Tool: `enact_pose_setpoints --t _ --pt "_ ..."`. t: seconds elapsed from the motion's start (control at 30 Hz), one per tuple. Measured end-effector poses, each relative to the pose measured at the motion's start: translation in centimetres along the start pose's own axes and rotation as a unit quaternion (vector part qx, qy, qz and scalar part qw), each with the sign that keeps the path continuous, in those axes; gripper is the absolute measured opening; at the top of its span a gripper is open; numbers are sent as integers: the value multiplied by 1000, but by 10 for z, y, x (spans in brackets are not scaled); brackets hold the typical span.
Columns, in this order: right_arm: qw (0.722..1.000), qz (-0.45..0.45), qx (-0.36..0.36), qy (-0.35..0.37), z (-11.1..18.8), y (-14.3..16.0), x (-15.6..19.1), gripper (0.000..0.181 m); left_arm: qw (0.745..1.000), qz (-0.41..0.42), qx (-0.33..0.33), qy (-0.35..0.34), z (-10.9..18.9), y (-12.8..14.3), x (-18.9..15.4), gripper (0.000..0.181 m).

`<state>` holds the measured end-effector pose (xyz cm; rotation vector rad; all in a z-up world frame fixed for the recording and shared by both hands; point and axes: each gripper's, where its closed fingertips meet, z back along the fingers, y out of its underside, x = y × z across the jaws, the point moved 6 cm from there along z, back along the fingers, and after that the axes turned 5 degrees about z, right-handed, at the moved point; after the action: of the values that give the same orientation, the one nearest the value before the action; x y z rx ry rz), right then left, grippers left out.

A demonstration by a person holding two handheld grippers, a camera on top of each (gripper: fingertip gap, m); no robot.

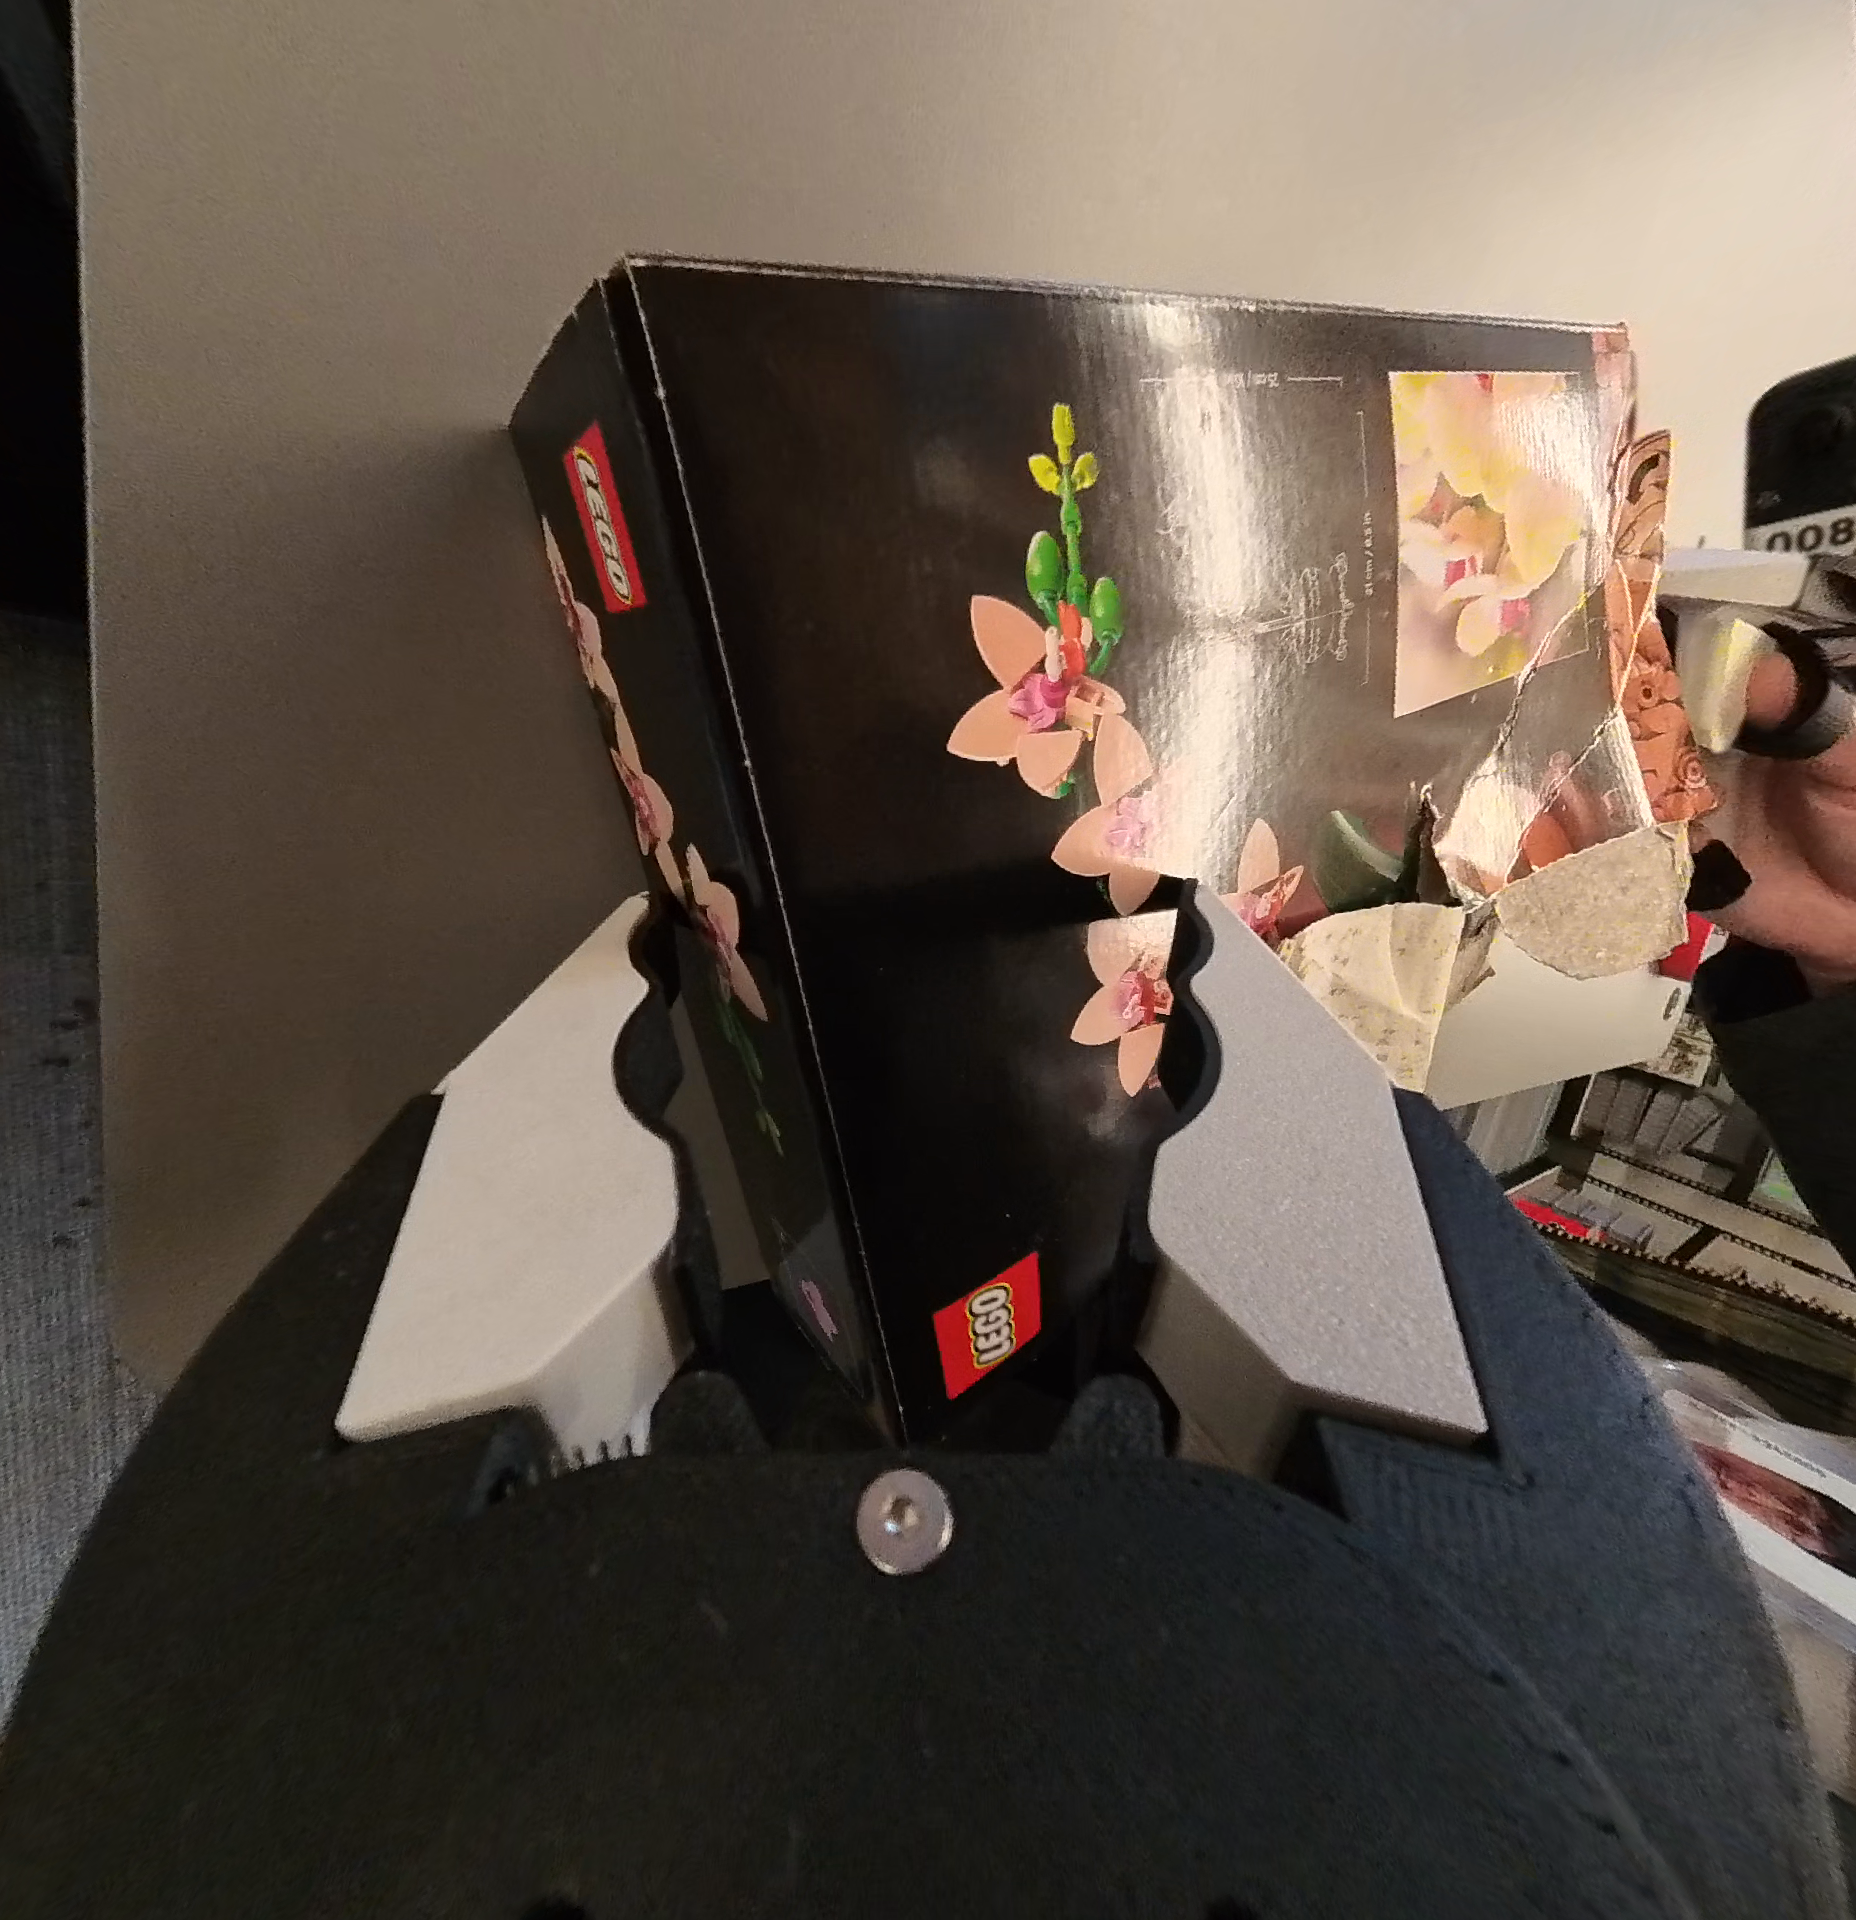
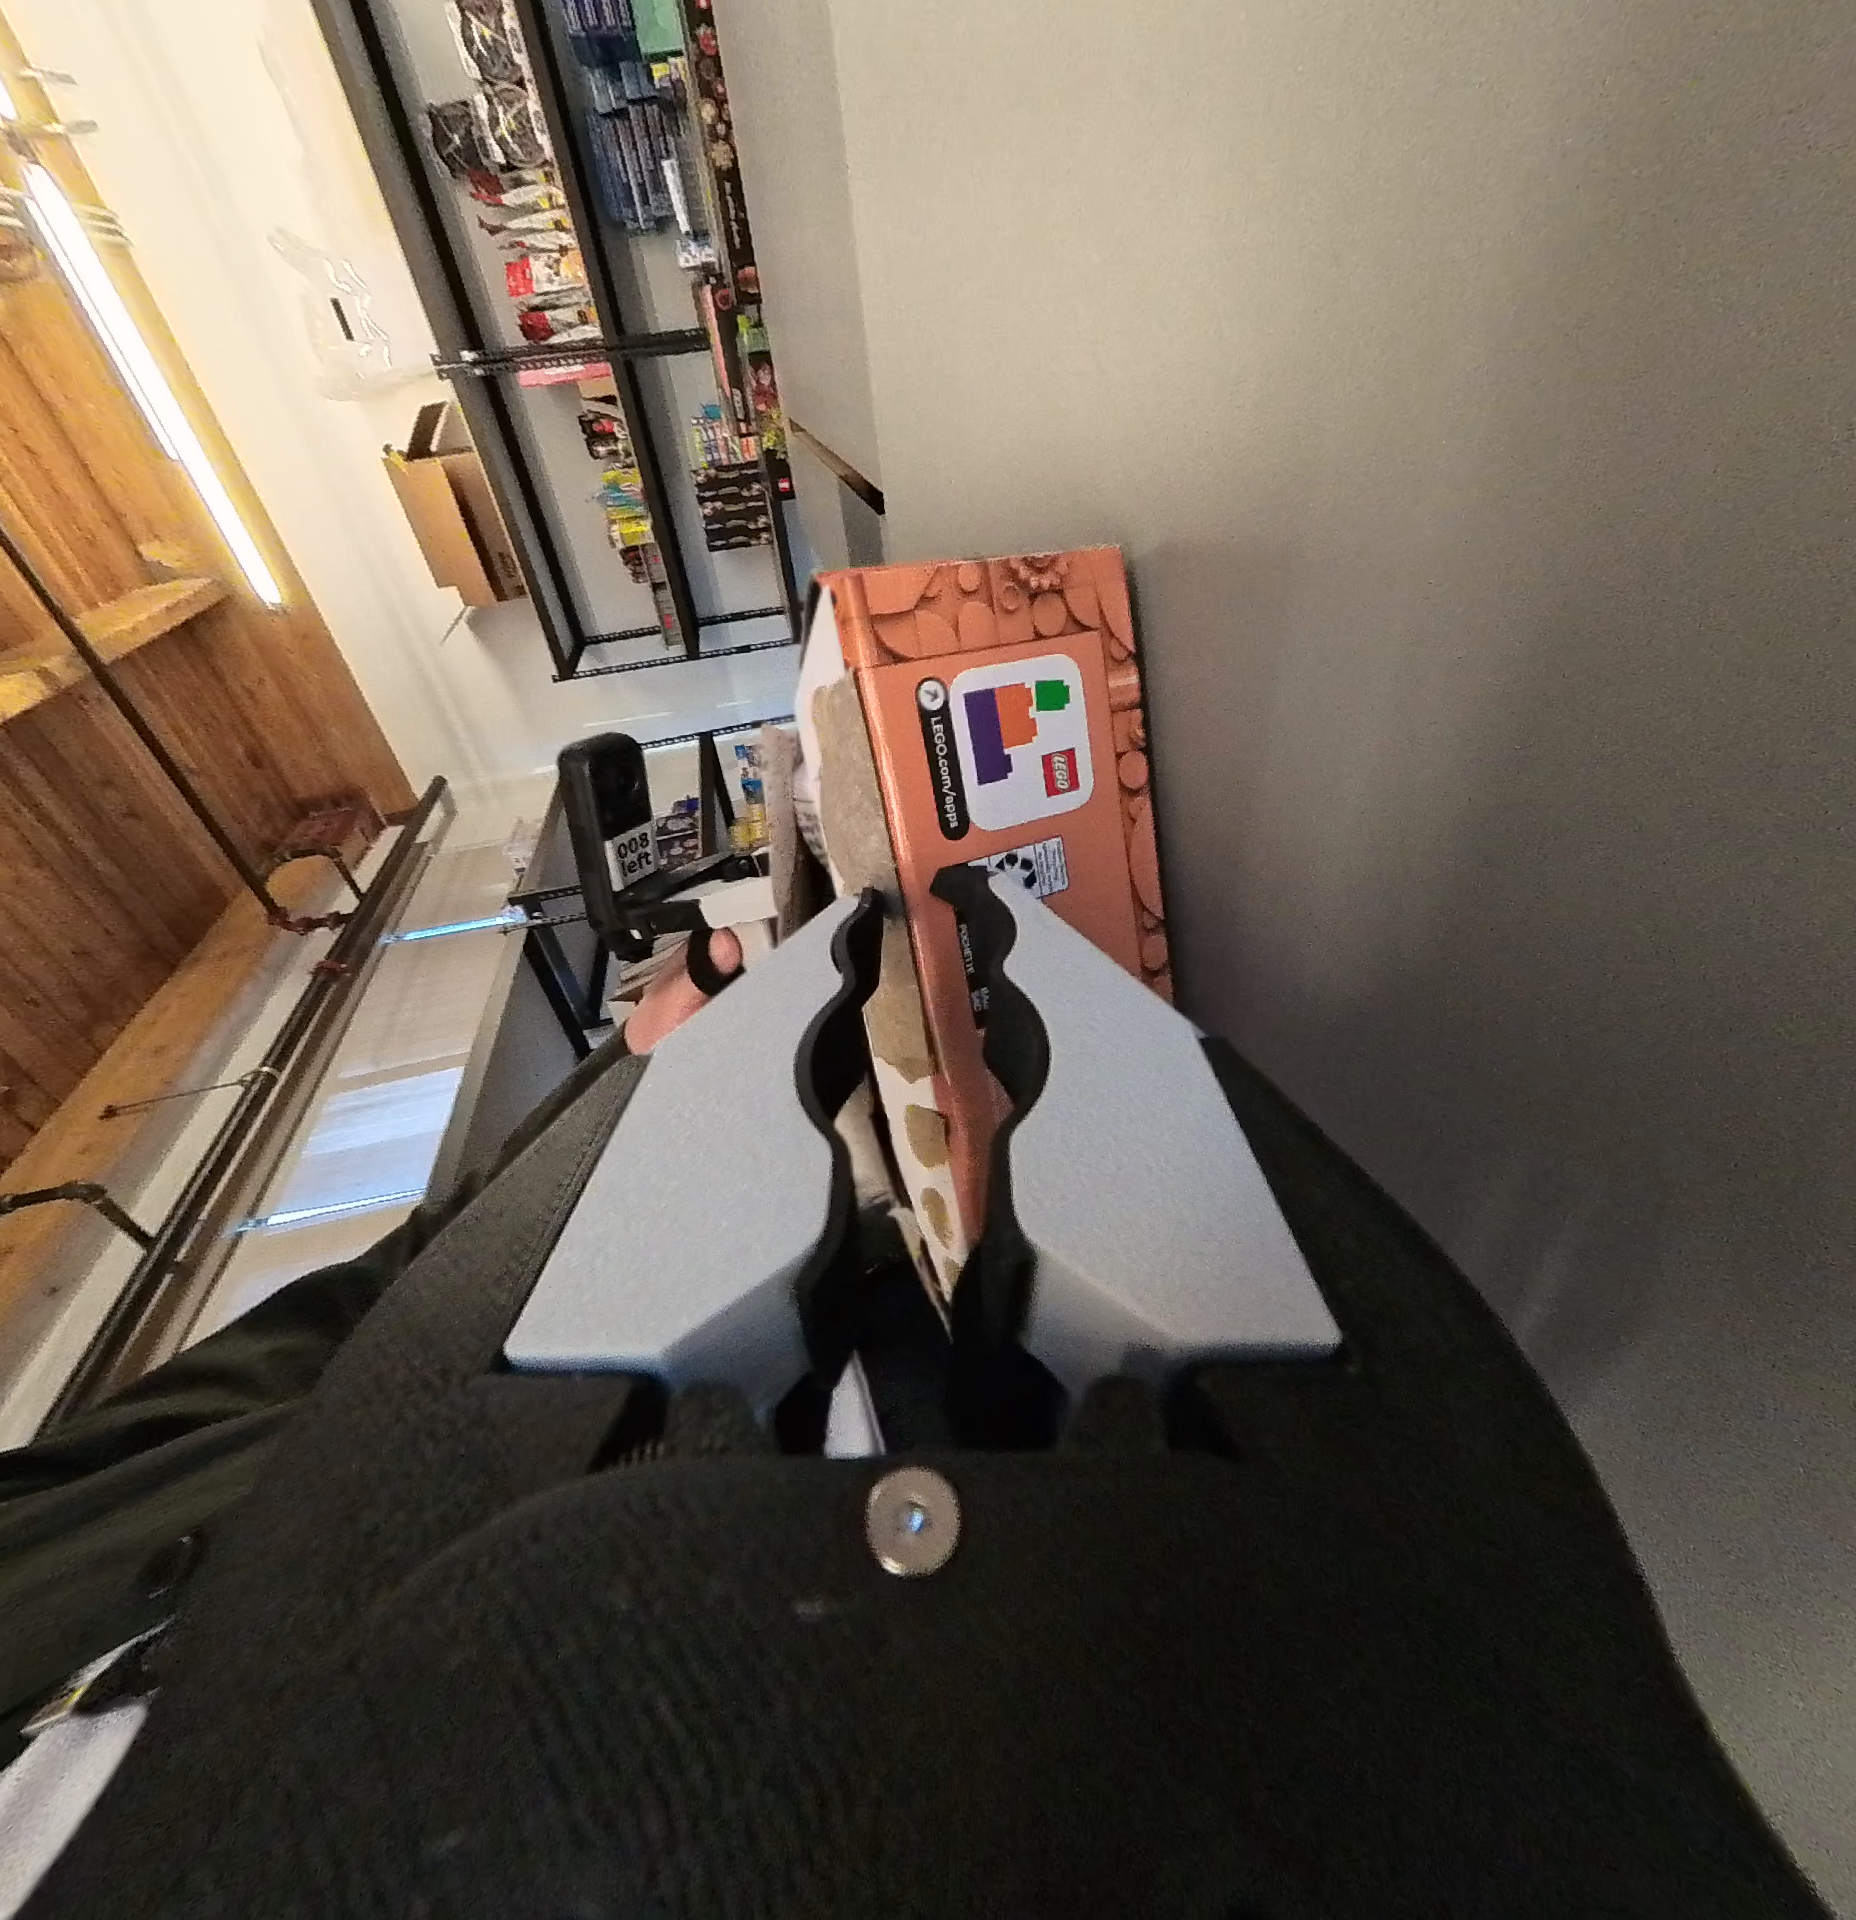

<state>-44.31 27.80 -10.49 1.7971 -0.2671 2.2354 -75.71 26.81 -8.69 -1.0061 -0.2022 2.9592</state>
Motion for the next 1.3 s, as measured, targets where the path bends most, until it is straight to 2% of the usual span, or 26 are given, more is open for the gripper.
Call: enact_pose_setpoints --t 0.2,0.47,0.7,1.03,1.3 --pt "998 51 -8 21 5 -2 -1 14 1000 2 -5 1 0 0 0 95" --pt "991 102 38 83 0 -6 6 15 1000 2 -2 -3 -1 -1 -1 95" --pt "993 83 28 79 6 -7 3 14 1000 4 -8 -3 -1 0 -1 95" --pt "978 141 41 148 -10 -6 19 12 1000 10 -1 -4 -2 1 -3 95" --pt "970 174 8 169 -19 -5 23 13 1000 18 -12 -11 -4 2 -5 94"
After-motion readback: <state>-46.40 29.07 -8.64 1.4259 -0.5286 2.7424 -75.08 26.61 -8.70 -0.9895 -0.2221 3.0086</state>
